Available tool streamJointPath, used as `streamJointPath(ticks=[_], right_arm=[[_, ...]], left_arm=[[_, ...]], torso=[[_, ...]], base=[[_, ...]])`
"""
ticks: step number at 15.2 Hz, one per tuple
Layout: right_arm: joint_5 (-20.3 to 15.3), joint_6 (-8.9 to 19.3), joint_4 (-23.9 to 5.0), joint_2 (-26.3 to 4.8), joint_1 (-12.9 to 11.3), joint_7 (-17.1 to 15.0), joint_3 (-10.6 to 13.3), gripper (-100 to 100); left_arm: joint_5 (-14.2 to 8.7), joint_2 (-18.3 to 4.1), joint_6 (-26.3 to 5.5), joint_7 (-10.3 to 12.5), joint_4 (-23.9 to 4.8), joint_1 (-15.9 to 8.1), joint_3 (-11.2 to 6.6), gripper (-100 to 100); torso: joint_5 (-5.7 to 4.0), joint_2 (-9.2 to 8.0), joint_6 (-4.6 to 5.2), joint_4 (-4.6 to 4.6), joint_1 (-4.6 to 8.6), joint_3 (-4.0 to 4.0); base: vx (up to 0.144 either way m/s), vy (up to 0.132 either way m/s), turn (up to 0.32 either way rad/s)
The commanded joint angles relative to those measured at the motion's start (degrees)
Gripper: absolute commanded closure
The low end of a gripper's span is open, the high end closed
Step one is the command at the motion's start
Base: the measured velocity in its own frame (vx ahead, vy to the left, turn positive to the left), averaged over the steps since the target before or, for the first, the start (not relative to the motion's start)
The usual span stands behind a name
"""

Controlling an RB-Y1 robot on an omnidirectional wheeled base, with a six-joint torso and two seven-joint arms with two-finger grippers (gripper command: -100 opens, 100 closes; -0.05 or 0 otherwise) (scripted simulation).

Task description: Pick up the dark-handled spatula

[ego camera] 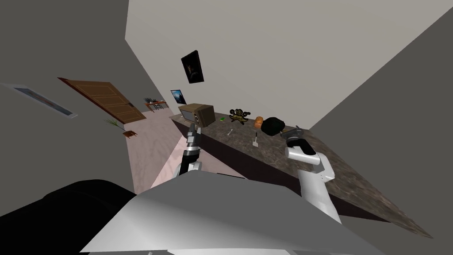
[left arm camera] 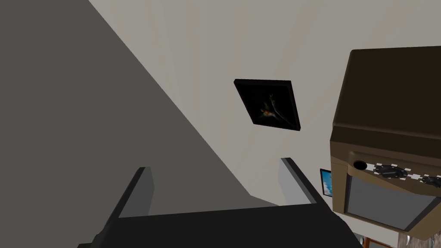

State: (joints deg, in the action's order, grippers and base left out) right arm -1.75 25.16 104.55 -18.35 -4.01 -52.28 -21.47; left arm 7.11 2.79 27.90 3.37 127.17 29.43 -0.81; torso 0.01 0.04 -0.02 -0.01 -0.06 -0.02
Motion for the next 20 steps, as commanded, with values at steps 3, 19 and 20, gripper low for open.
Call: streamJointPath(ticks=[3,19,20], right_arm=[[0.6,5.0,-5.0,-0.9,-3.5,-5.1,-1.6,-100],[1.7,22.6,-16.7,-2.4,-11.7,-20.0,-4.1,-100],[2.0,24.1,-19.4,-2.8,-13.7,-22.2,-4.6,-100]], left_arm=[[0.0,0.0,0.0,0.0,0.0,0.0,0.00,0],[0.0,0.0,0.0,0.0,0.0,0.0,0.00,0],[0.0,0.0,0.0,0.0,0.0,0.0,0.00,0]], torso=[[-0.01,0.00,0.03,-0.01,0.01,0.00],[0.00,0.01,0.00,0.00,0.00,0.00],[0.00,0.00,0.02,0.00,0.01,0.00]], base=[[0.006,0.015,0.067],[0.005,0.010,0.066],[0.007,0.010,0.109]])
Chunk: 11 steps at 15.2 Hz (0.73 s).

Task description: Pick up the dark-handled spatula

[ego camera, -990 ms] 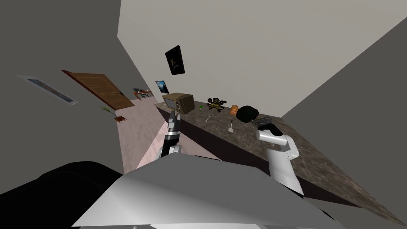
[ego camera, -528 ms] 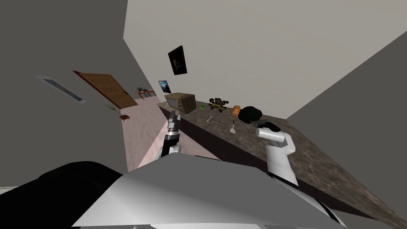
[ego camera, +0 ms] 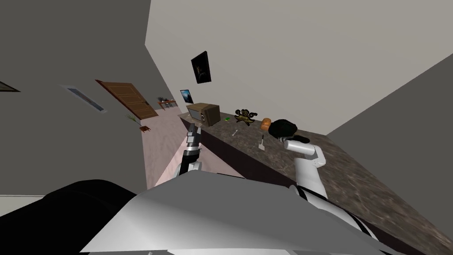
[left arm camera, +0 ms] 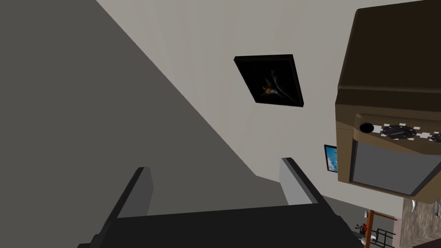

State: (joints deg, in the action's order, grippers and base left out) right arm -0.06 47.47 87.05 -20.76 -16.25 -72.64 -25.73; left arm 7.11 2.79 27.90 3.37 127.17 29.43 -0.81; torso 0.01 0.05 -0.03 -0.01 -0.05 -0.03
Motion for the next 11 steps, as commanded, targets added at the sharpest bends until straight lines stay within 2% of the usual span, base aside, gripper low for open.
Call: streamJointPath(ticks=[1,2,3,5,6,8,9,11], right_arm=[[0.3,2.9,-2.0,-0.3,-1.5,-2.7,-0.3,-100],[0.3,3.9,-2.0,-0.3,-1.5,-2.7,-0.3,-100],[0.5,5.2,-4.5,-0.7,-3.4,-4.9,-0.7,-100],[0.5,7.4,-4.8,-0.7,-3.4,-5.7,-0.7,-100],[0.8,8.8,-7.1,-1.1,-5.2,-7.9,-1.1,-100],[0.8,10.8,-7.5,-1.1,-5.2,-8.6,-1.1,-100],[1.1,12.1,-10.2,-1.5,-7.0,-10.7,-1.3,-100],[1.1,14.0,-10.2,-1.5,-7.0,-11.3,-1.3,-100]], left_arm=[[0.0,0.0,0.0,0.0,0.0,0.0,0.00,0],[0.0,0.0,0.0,0.0,0.0,0.0,0.00,0],[0.0,0.0,0.0,0.0,0.0,0.0,0.00,0],[0.0,0.0,0.0,0.0,0.0,0.0,0.00,0],[0.0,0.0,0.0,0.0,0.0,0.0,0.00,0],[0.0,0.0,0.0,0.0,0.0,0.0,0.00,0],[0.0,0.0,0.0,0.0,0.0,0.0,0.00,0],[0.0,0.0,0.0,0.0,0.0,0.0,0.00,0]], torso=[[0.00,0.00,0.00,0.00,0.00,0.00],[0.00,0.01,0.01,0.00,0.00,0.00],[0.00,0.00,0.03,0.00,0.01,0.00],[0.00,0.01,0.01,0.00,0.00,-0.01],[0.00,0.00,0.03,0.00,0.01,0.00],[0.00,0.01,0.01,0.00,0.00,-0.01],[-0.01,0.00,0.03,-0.01,0.01,0.00],[0.00,0.01,0.01,-0.01,0.00,-0.01]], base=[[0.008,0.009,0.100],[0.007,0.006,0.029],[0.007,0.008,0.089],[0.009,0.006,0.075],[0.009,0.009,0.089],[0.009,0.007,0.071],[0.009,0.008,0.097],[0.009,0.005,0.078]])
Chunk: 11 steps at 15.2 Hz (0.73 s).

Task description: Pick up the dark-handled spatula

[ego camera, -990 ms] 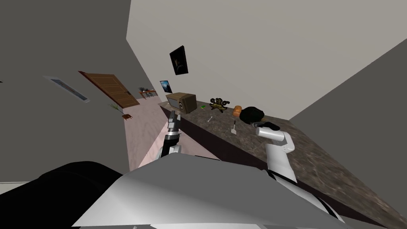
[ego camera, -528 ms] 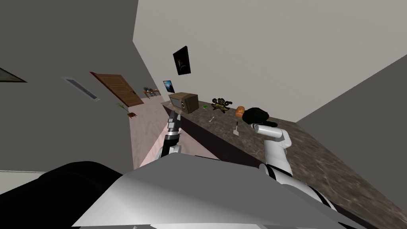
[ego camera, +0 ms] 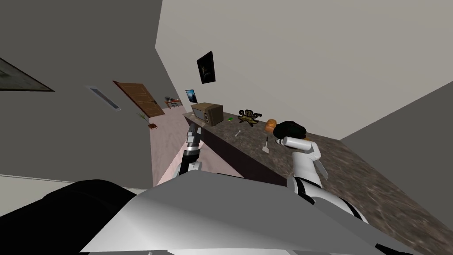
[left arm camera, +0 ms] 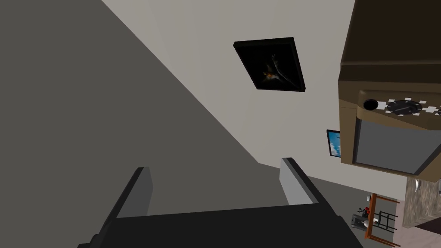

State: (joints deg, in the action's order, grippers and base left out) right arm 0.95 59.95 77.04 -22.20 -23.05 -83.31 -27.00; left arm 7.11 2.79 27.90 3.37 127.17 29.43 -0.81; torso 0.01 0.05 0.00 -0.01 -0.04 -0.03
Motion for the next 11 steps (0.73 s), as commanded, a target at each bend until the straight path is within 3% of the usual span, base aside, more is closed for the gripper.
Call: streamJointPath(ticks=[1,3,4,6,7,8,11], right_arm=[[0.3,2.9,-2.7,-0.4,-1.8,-2.9,-0.3,-100],[0.3,4.5,-2.7,-0.4,-1.8,-3.2,-0.3,-100],[0.5,6.5,-4.6,-0.7,-3.4,-5.4,-0.4,-100],[0.5,7.4,-5.2,-0.7,-3.4,-5.6,-0.4,-100],[0.8,9.3,-7.5,-1.0,-4.9,-7.8,-0.5,-100],[0.8,10.0,-7.5,-1.0,-4.9,-7.8,-0.5,-100],[1.2,13.8,-11.5,-1.7,-7.5,-11.6,-0.6,-100]], left_arm=[[0.0,0.0,0.0,0.0,0.0,0.0,0.00,0],[0.0,0.0,0.0,0.0,0.0,0.0,0.00,0],[0.0,0.0,0.0,0.0,0.0,0.0,0.00,0],[0.0,0.0,0.0,0.0,0.0,0.0,0.00,0],[0.0,0.0,0.0,0.0,0.0,0.0,0.00,0],[0.0,0.0,0.0,0.0,0.0,0.0,0.00,0],[0.0,0.0,0.0,0.0,0.0,0.0,0.00,0]], torso=[[0.00,0.00,0.00,0.00,0.00,0.00],[0.00,0.00,-0.01,0.00,0.00,0.00],[0.00,-0.01,0.01,0.00,0.01,0.01],[0.00,0.00,-0.02,0.00,-0.01,0.00],[0.00,-0.01,0.01,0.00,0.00,0.00],[0.00,-0.01,-0.02,0.00,0.00,0.00],[0.00,0.00,-0.01,0.00,0.00,0.00]], base=[[0.008,0.007,0.106],[0.008,0.003,0.066],[0.008,0.007,0.083],[0.008,0.004,0.063],[0.008,0.005,0.078],[0.009,0.003,0.087],[0.009,0.005,0.113]])
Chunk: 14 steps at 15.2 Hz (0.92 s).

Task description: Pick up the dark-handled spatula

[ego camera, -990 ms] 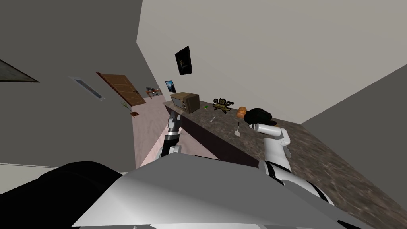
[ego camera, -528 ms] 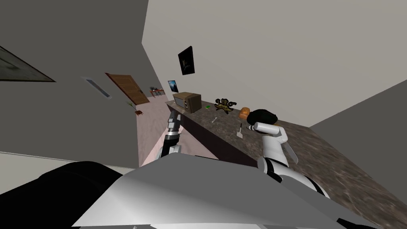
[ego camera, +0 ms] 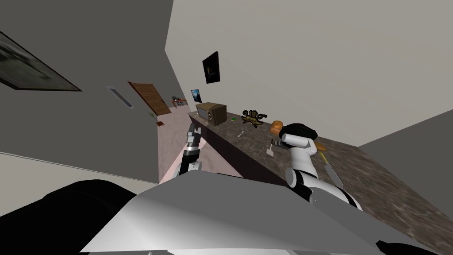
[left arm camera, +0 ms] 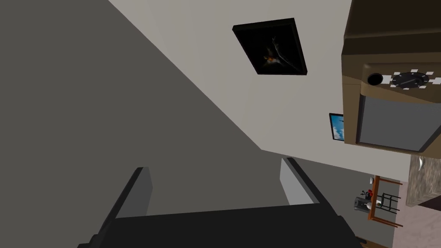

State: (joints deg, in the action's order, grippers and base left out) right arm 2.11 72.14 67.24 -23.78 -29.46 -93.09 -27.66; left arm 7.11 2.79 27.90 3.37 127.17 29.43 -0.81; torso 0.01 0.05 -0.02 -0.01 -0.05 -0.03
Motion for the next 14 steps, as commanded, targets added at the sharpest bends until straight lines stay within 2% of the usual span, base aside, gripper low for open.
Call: streamJointPath(ticks=[1,2,3,4,5,7,10,11,12,14], right_arm=[[0.0,2.5,-1.7,-0.1,-1.0,-1.9,0.1,-100],[0.2,4.0,-3.5,-0.4,-2.1,-3.5,0.1,-100],[0.2,4.4,-3.5,-0.4,-2.1,-3.5,0.1,-100],[0.3,6.1,-5.0,-0.7,-3.1,-4.9,0.1,-100],[0.3,6.1,-5.0,-0.7,-3.1,-4.9,0.1,-100],[0.6,8.7,-7.4,-1.1,-4.5,-7.0,0.2,-100],[0.7,10.3,-9.0,-1.4,-5.4,-8.3,0.3,-100],[0.7,9.4,-8.0,-1.2,-4.8,-7.5,0.2,-100],[0.1,8.1,-9.8,-1.0,-5.1,-8.9,0.3,-100],[-0.5,6.6,-11.4,-0.8,-5.3,-10.0,0.3,-100]], left_arm=[[0.0,0.0,0.0,0.0,0.0,0.0,0.00,0],[0.0,0.0,0.0,0.0,0.0,0.0,0.00,0],[0.0,0.0,0.0,0.0,0.0,0.0,0.00,0],[0.0,0.0,0.0,0.0,0.0,0.0,0.00,0],[0.0,0.0,0.0,0.0,0.0,0.0,0.00,0],[0.0,0.0,0.0,0.0,0.0,0.0,0.00,0],[0.0,0.0,0.0,0.0,0.0,0.0,0.00,0],[0.0,0.0,0.0,0.0,0.0,0.0,0.00,0],[0.0,0.0,0.0,0.0,0.0,0.0,0.00,0],[0.0,0.0,0.0,0.0,0.0,0.0,0.00,0]], torso=[[0.00,0.00,0.00,0.00,0.00,0.00],[0.00,0.00,0.02,0.00,0.00,0.00],[0.00,0.00,0.01,0.00,0.00,0.00],[0.00,-0.01,0.02,0.00,0.00,0.01],[0.00,-0.01,0.01,0.00,-0.01,0.01],[0.00,-0.02,0.02,0.00,0.01,0.01],[-0.01,-0.01,0.03,0.00,0.03,0.01],[-0.01,-0.01,0.03,0.00,0.03,0.00],[-0.01,-0.02,0.04,0.00,0.03,0.01],[-0.04,-0.14,0.01,0.02,0.20,0.07]], base=[[0.009,0.003,0.092],[0.008,0.005,0.086],[0.007,0.005,0.074],[0.008,0.005,0.088],[0.008,0.003,0.073],[0.008,0.001,0.083],[0.011,-0.001,0.065],[0.008,-0.002,0.026],[-0.017,-0.029,0.119],[-0.046,-0.075,0.177]])
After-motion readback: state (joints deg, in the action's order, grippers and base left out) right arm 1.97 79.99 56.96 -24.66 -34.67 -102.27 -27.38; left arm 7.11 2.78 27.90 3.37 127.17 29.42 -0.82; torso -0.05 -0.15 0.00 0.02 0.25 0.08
